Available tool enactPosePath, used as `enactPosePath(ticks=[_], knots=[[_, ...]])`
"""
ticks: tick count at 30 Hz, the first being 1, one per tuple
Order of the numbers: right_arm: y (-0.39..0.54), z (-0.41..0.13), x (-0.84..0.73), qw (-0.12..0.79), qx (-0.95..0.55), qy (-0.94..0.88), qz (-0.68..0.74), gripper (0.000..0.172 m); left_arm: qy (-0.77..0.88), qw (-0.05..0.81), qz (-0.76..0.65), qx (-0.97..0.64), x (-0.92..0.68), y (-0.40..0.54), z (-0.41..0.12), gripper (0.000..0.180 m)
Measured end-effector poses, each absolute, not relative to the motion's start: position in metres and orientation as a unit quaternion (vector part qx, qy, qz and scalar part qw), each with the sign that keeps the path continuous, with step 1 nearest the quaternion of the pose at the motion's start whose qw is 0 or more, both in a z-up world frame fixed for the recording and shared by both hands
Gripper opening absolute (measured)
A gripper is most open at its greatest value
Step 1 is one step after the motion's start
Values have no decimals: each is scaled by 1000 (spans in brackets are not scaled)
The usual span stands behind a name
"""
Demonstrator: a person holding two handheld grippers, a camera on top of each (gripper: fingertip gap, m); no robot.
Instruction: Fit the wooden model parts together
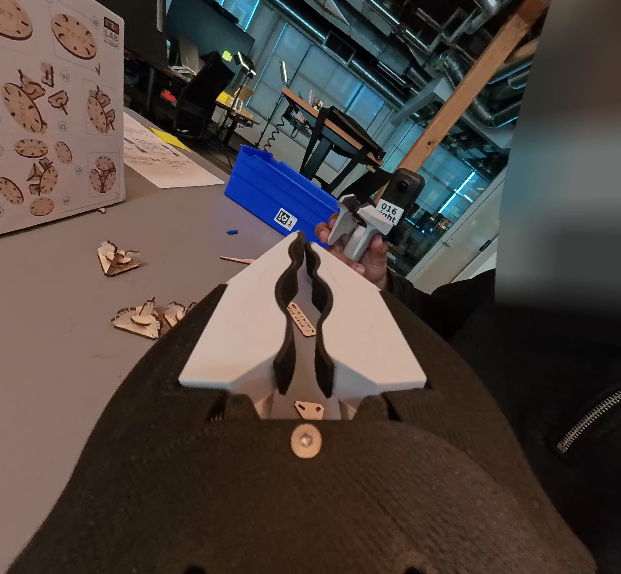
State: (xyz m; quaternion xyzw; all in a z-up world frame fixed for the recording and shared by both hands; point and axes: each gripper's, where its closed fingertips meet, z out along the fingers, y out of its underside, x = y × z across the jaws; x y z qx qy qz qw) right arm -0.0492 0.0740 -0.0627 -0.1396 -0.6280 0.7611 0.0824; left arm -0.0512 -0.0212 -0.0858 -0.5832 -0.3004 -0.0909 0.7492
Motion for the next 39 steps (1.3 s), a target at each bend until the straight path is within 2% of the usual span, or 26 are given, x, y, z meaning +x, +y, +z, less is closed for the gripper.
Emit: enactPosePath(ticks=[39], knots=[[52,-79,-31,94,-98,-666,733,13,-313,751,-100,-573,-56,-24,-89,0]])
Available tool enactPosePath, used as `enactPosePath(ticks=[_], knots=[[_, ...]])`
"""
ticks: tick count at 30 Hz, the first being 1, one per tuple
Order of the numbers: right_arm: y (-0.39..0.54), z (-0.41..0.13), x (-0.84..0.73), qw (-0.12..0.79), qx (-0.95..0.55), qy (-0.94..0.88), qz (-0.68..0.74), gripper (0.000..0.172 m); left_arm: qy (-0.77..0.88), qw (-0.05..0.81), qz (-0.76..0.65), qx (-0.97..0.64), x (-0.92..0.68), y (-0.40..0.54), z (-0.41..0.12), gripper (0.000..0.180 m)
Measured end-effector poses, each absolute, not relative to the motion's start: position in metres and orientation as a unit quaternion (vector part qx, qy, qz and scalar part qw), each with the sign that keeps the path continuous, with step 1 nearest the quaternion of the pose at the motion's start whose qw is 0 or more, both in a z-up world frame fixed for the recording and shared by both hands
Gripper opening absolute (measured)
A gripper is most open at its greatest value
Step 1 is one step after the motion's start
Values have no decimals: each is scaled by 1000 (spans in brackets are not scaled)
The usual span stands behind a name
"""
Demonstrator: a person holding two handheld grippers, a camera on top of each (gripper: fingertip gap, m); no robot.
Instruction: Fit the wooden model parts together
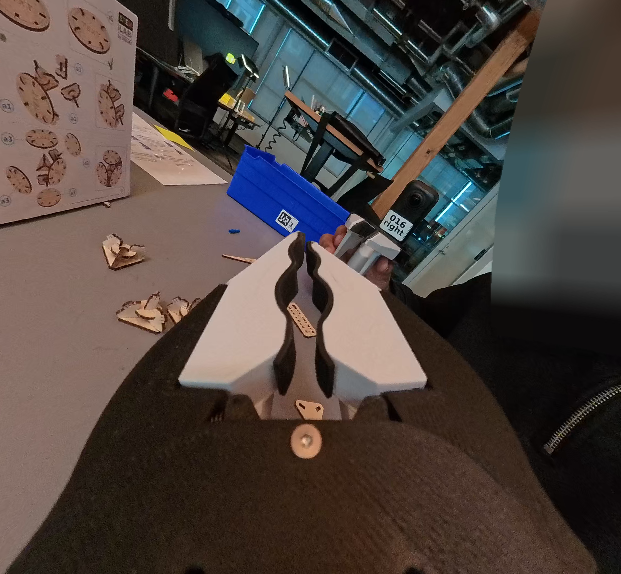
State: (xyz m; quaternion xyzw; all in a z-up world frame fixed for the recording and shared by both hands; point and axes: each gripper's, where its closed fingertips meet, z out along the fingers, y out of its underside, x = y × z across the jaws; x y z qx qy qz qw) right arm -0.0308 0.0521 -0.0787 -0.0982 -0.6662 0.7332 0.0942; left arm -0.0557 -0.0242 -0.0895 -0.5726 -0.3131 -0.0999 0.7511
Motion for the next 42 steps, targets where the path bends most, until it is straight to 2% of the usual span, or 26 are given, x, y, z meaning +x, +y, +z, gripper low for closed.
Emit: enactPosePath(ticks=[18,23,28,33,39,42], knots=[[53,-86,-43,126,-114,-675,718,10,-333,743,-81,-575,-62,-29,-94,0],[79,-75,-62,187,-146,-667,706,9,-391,644,1,-657,-93,-39,-104,0],[111,-63,-66,225,-160,-653,705,8,-376,509,34,-774,-129,-9,-117,10],[133,-77,-67,244,-170,-668,682,7,-355,389,104,-844,-186,32,-166,12],[144,-86,-64,211,-190,-670,686,6,-376,313,124,-863,-232,48,-196,11],[146,-83,-63,200,-195,-662,696,6,-371,294,166,-865,-244,44,-196,2]])
